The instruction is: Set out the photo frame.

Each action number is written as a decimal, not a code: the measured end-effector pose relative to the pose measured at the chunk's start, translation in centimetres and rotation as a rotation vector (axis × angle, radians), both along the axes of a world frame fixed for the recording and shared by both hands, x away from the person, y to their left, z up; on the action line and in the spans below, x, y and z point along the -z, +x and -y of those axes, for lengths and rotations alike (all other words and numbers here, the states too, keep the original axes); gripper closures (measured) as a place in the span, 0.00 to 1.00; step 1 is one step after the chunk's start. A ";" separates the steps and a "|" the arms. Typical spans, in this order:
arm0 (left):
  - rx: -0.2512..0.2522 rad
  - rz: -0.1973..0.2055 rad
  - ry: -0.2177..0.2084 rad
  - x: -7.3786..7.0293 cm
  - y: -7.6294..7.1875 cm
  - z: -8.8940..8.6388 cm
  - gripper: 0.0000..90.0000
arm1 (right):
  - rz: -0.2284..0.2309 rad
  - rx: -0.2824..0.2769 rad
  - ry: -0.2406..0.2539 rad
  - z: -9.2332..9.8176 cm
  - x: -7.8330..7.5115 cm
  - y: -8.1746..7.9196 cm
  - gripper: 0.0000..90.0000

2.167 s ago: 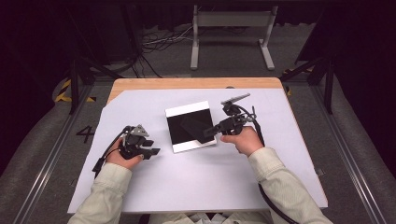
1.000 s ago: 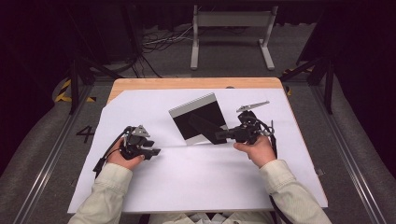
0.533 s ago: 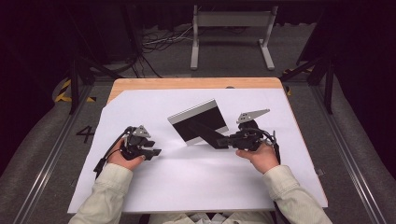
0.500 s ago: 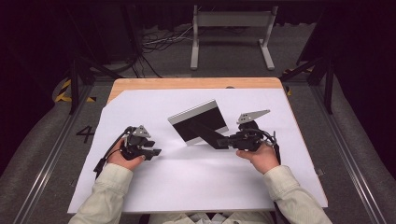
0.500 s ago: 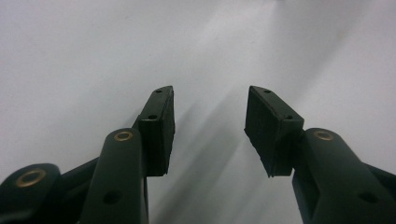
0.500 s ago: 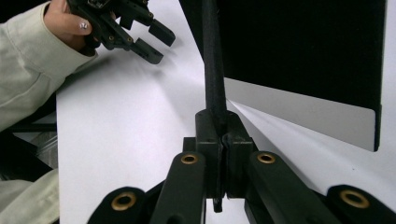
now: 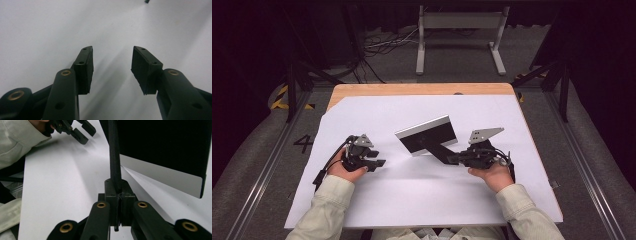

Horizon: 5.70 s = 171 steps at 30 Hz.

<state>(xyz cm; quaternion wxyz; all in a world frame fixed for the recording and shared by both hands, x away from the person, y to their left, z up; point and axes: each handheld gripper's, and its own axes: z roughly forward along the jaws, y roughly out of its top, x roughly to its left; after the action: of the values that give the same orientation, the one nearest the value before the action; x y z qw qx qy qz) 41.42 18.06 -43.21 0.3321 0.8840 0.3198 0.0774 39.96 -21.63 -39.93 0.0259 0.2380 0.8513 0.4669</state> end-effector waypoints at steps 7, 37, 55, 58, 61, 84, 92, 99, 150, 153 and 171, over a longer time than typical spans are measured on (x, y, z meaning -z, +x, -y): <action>0.005 -0.001 -0.014 0.0 0.0 0.1 0.59 | 0.022 -0.017 -0.032 0.2 0.6 -0.5 0.97; 0.012 -0.004 -0.040 -0.1 0.0 0.5 0.56 | 0.064 -0.050 -0.230 -0.2 2.0 -1.6 0.96; 0.018 -0.009 -0.051 -0.1 0.1 0.7 0.56 | 0.089 -0.049 -0.326 -0.6 2.8 -1.9 0.94; 0.020 -0.006 -0.051 -0.1 0.1 0.7 0.56 | 0.088 -0.045 -0.329 -0.6 2.7 -1.9 0.93; 0.022 -0.006 -0.053 -0.1 0.1 0.8 0.56 | 0.087 -0.037 -0.329 -0.5 2.7 -1.8 0.91; 0.018 0.143 -0.116 -0.1 0.0 1.6 0.58 | 0.082 0.023 -0.299 -0.1 1.9 -1.9 0.82; 0.003 0.238 -0.151 0.0 0.1 2.2 0.62 | 0.122 0.065 -0.281 1.5 0.6 -2.7 0.83; 0.026 0.263 -0.192 -0.2 0.1 2.6 0.69 | 0.154 0.093 -0.254 2.5 -0.5 -3.1 0.83; 0.073 0.201 -0.184 1.4 2.1 7.7 1.00 | 0.182 0.196 -0.181 6.4 -1.8 -2.8 1.00; 0.085 0.195 -0.188 1.5 2.1 7.8 1.00 | 0.181 0.201 -0.176 6.5 -1.9 -2.8 1.00; 0.129 0.204 -0.183 1.9 2.0 8.5 1.00 | 0.174 0.227 -0.161 7.4 -2.2 -3.0 1.00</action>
<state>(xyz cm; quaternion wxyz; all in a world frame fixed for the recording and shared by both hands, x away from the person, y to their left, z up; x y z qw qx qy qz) 43.46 9.57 -45.08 0.4466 0.8561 0.2327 0.1161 36.98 -29.03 -37.72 0.1711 0.2885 0.8481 0.4103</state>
